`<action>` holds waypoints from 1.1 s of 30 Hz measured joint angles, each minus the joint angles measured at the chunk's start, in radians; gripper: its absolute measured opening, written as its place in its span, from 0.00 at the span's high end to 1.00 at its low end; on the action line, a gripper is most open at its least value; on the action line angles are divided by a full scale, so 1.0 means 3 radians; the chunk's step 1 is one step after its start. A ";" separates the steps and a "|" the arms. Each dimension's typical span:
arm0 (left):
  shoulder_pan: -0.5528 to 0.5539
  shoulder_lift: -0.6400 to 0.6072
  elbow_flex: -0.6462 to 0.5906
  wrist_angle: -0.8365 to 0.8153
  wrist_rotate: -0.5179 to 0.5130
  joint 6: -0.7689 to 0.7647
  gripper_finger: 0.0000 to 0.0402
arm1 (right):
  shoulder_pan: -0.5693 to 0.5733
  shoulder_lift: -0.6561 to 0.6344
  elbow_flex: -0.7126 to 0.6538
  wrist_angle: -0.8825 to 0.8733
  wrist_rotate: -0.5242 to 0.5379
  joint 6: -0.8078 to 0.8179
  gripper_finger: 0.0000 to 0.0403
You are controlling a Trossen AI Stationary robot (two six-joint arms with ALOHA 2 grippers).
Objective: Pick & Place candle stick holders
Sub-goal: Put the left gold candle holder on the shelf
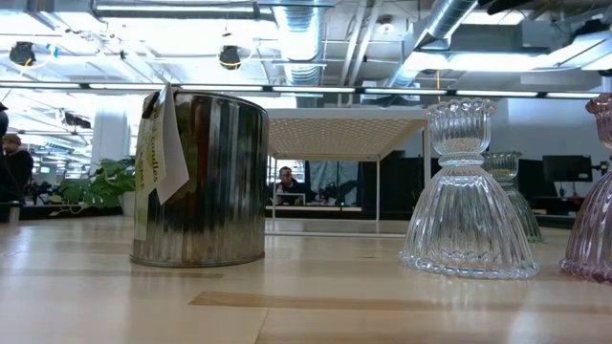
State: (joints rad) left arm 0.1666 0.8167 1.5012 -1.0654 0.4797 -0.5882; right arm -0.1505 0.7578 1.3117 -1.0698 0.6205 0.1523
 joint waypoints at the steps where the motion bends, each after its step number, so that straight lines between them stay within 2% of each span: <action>1: -0.0031 -0.0026 0.0044 -0.0158 0.0004 -0.0105 0.74 | -0.0001 0.0000 0.0000 -0.0001 0.0000 0.0013 0.40; 9: -0.0110 0.0108 0.0074 -0.1710 0.0002 -0.0817 0.74 | -0.0004 0.0005 0.0000 0.0003 0.0015 0.0044 0.40; 14: -0.0107 0.0134 0.0075 -0.1663 -0.0015 -0.0950 0.74 | -0.0008 0.0006 0.0000 0.0005 0.0024 0.0055 0.40; 18: -0.0119 0.0092 0.0166 -0.1679 0.0498 -0.0720 0.74 | -0.0008 0.0006 0.0000 0.0010 0.0024 0.0071 0.40; 21: -0.0198 0.0088 0.0231 -0.1686 0.0716 -0.0654 0.75 | -0.0008 0.0006 0.0000 0.0011 0.0025 0.0101 0.40; 25: -0.0378 0.0068 0.0267 -0.1687 0.0713 -0.0655 0.79 | -0.0008 0.0006 -0.0001 0.0010 0.0025 0.0106 0.40; 27: -0.0452 0.0081 0.0267 -0.1686 0.0608 -0.0711 0.81 | -0.0008 0.0006 -0.0001 0.0010 0.0025 0.0106 0.40; 31: -0.0563 0.0277 0.0267 -0.1687 0.0340 -0.0800 0.86 | -0.0008 0.0006 -0.0001 0.0009 0.0025 0.0091 0.40; 33: -0.0587 0.0452 0.0267 -0.1688 0.0309 -0.0849 0.89 | -0.0008 0.0006 -0.0001 0.0004 0.0025 0.0082 0.40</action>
State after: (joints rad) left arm -0.0094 0.9523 1.5814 -1.5719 0.5724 -0.8429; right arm -0.1528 0.7597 1.3113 -1.0685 0.6281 0.1768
